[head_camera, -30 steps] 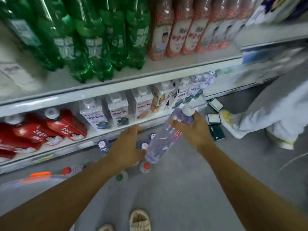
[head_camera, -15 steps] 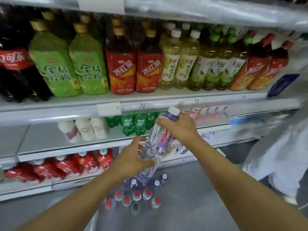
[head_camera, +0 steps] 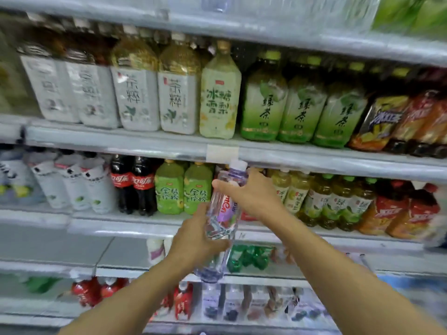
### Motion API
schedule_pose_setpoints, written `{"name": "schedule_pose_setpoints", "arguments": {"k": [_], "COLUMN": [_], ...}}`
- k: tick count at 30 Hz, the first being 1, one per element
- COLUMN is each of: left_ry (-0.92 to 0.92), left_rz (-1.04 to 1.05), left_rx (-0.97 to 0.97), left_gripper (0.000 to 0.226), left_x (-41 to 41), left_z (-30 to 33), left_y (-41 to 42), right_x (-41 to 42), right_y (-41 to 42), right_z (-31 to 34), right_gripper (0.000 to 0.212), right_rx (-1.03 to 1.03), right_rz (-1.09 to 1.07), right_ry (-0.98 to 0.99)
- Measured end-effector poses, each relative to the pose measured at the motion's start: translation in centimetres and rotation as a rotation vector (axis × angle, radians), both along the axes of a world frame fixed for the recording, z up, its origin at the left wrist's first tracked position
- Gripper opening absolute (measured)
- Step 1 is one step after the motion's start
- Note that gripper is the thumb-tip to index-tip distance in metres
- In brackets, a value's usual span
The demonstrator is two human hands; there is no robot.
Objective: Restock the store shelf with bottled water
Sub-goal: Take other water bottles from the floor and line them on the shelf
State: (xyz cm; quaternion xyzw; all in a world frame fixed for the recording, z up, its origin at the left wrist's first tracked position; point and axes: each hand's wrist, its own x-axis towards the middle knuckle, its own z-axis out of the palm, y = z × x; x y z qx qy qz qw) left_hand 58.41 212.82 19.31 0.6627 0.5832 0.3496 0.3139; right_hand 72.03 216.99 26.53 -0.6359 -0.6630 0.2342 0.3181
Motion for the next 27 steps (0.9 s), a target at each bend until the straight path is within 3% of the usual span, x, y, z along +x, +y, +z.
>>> {"name": "schedule_pose_setpoints", "arguments": {"k": [2,8,11,16,21,27], "left_ry": [-0.052,-0.134,-0.178,-0.209,-0.185,-0.167], "left_rz": [0.034,0.086,0.103,0.104,0.045,-0.053], "left_rx": [0.03,0.154,0.197,0.247,0.312,0.371], "left_gripper": [0.064,0.052,0.05,0.071,0.061,0.049], "left_x": [-0.9,-4.8,-6.4,-10.1,-13.7,-16.6], "left_z": [2.7,10.0,13.3,17.6,22.1,28.5], "left_y": [0.0,0.1,-0.1,0.8,2.4,5.4], "right_x": [-0.7,-2.4,-3.3,-5.5,-7.6,-9.6], "right_y": [-0.3,0.1,0.1,-0.1,1.3,3.5], "right_z": [3.1,11.3,14.6,18.8,21.7,23.7], "right_gripper": [0.083,0.03,0.02,0.038,0.055,0.06], "right_rx": [0.057,0.268,0.373,0.501,0.624,0.535], "right_rz": [0.086,0.242,0.235,0.19,0.064,-0.04], "right_ry": [0.017,0.115,0.069,-0.098,-0.298,-0.399]}}
